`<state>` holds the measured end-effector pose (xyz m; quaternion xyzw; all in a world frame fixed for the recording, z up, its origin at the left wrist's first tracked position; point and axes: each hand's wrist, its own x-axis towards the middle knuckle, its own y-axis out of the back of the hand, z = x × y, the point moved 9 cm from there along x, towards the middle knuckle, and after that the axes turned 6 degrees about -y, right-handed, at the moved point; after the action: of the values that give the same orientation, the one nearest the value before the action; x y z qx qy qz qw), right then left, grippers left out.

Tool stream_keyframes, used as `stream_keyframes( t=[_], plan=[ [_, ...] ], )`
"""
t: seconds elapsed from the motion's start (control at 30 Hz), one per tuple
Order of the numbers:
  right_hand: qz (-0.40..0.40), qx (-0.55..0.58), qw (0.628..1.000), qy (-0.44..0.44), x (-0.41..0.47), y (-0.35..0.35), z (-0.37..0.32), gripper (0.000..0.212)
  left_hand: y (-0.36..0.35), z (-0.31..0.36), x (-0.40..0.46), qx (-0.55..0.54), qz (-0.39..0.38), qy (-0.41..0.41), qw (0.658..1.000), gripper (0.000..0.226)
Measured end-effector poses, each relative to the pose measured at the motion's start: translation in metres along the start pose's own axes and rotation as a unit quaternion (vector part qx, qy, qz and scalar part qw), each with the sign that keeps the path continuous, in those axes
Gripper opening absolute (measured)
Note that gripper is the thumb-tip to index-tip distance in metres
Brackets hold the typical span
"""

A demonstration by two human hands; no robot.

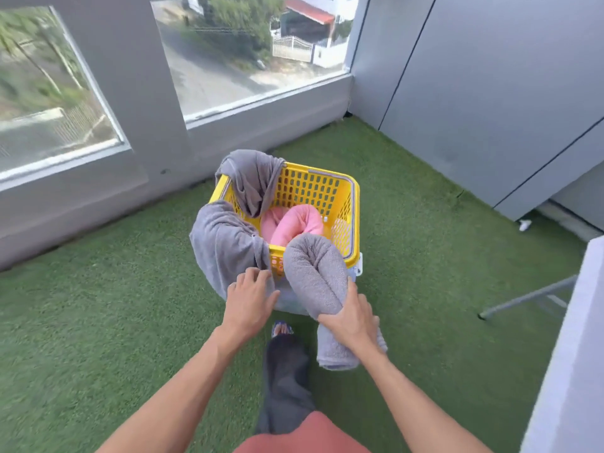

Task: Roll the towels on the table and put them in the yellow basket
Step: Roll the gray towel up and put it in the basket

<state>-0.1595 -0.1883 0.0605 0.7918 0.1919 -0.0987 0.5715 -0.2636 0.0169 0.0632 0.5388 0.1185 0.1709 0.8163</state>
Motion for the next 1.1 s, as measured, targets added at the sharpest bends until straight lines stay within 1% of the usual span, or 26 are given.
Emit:
stream_keyframes(
  t=[0.07, 0.17, 0.33, 0.43, 0.57, 0.67, 0.7, 0.77, 0.87, 0.93, 1.0, 1.03, 1.1],
  plan=[
    [-0.006, -0.006, 1.0, 0.022, 0.05, 0.001, -0.033, 0.11, 0.0, -0.021, 0.044, 0.006, 0.008, 0.015, 1.0, 0.043],
    [-0.024, -0.032, 0.998, 0.046, 0.127, 0.003, -0.078, 0.112, -0.002, -0.054, 0.103, 0.008, 0.004, 0.067, 0.998, 0.041],
    [-0.078, -0.103, 0.989, 0.078, 0.229, -0.016, -0.128, 0.117, -0.016, -0.099, 0.174, 0.019, -0.01, 0.092, 0.996, 0.048],
    [-0.11, -0.151, 0.978, 0.092, 0.273, -0.037, -0.144, 0.118, -0.035, -0.118, 0.193, 0.056, -0.043, 0.097, 0.993, 0.048],
    [-0.141, -0.192, 0.965, 0.11, 0.315, -0.07, -0.151, 0.114, -0.058, -0.156, 0.213, 0.082, -0.08, 0.131, 0.985, 0.052],
    [-0.177, -0.238, 0.948, 0.119, 0.333, -0.096, -0.141, 0.112, -0.069, -0.172, 0.221, 0.103, -0.1, 0.114, 0.983, 0.046],
    [-0.194, -0.259, 0.939, 0.119, 0.337, -0.106, -0.135, 0.109, -0.07, -0.174, 0.223, 0.111, -0.098, 0.101, 0.984, 0.043],
    [-0.217, -0.288, 0.926, 0.115, 0.343, -0.121, -0.127, 0.096, -0.07, -0.176, 0.23, 0.139, -0.095, 0.072, 0.983, 0.039],
    [-0.2, -0.274, 0.928, 0.153, 0.341, -0.13, -0.147, 0.075, -0.071, -0.174, 0.243, 0.166, -0.097, 0.033, 0.981, 0.034],
    [-0.187, -0.242, 0.929, 0.207, 0.334, -0.137, -0.176, 0.065, -0.077, -0.171, 0.253, 0.168, -0.114, 0.013, 0.979, 0.03],
    [-0.207, -0.173, 0.926, 0.263, 0.322, -0.153, -0.208, 0.053, -0.083, -0.171, 0.262, 0.172, -0.13, 0.007, 0.976, 0.028],
    [-0.231, -0.141, 0.924, 0.271, 0.317, -0.165, -0.22, 0.048, -0.086, -0.173, 0.265, 0.171, -0.135, 0.008, 0.976, 0.029],
    [-0.272, -0.085, 0.927, 0.242, 0.312, -0.188, -0.237, 0.038, -0.089, -0.177, 0.269, 0.161, -0.134, 0.014, 0.978, 0.032]
  ],
)
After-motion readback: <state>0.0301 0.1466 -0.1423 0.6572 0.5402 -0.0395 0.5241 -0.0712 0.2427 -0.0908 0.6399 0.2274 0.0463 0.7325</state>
